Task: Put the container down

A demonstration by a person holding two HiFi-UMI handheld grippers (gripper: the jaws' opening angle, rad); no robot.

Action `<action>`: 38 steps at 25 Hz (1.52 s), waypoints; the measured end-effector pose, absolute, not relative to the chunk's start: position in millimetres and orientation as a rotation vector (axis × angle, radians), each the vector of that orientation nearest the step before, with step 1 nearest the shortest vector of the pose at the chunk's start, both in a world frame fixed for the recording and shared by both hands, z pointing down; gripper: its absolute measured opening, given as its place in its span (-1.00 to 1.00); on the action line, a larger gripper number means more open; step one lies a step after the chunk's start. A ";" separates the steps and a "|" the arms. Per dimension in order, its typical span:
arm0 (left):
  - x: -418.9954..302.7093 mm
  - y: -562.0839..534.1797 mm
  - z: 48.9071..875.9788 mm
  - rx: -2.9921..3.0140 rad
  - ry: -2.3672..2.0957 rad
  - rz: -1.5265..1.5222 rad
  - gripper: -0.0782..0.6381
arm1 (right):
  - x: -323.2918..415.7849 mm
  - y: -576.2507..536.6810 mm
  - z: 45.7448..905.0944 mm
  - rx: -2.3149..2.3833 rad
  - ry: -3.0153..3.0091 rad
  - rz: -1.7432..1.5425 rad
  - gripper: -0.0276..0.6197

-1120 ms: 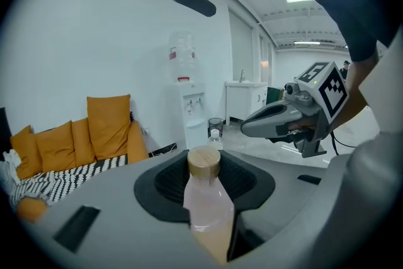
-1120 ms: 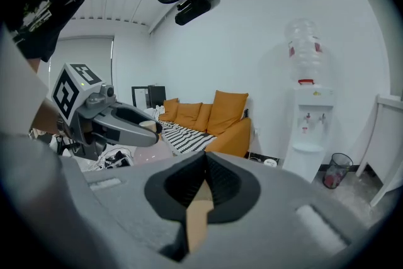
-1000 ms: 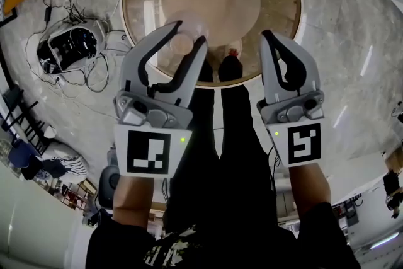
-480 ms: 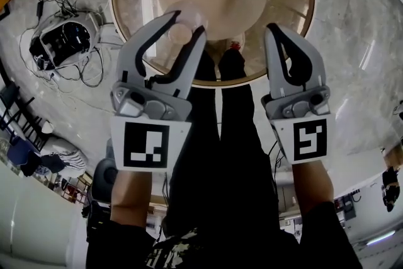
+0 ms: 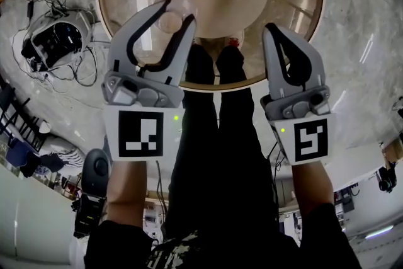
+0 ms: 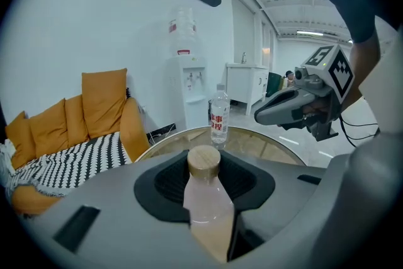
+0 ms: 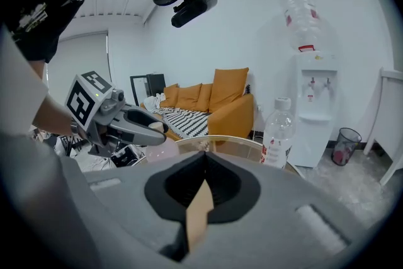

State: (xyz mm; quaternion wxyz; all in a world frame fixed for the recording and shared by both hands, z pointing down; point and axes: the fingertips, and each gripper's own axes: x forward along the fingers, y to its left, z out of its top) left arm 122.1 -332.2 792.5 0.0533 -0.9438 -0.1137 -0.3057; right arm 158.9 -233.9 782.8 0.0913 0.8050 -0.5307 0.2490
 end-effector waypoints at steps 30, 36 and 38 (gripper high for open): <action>117.5 -358.2 892.8 -2.830 -0.395 -1.067 -0.36 | 157.8 -269.8 854.1 2.338 -1.592 0.815 -0.93; 120.5 -358.1 901.8 -2.816 -0.390 -1.051 -0.36 | 164.9 -272.0 860.8 2.347 -1.585 0.831 -0.93; 118.7 -358.1 904.1 -2.838 -0.389 -1.068 -0.36 | 165.4 -272.2 863.0 2.348 -1.583 0.833 -0.93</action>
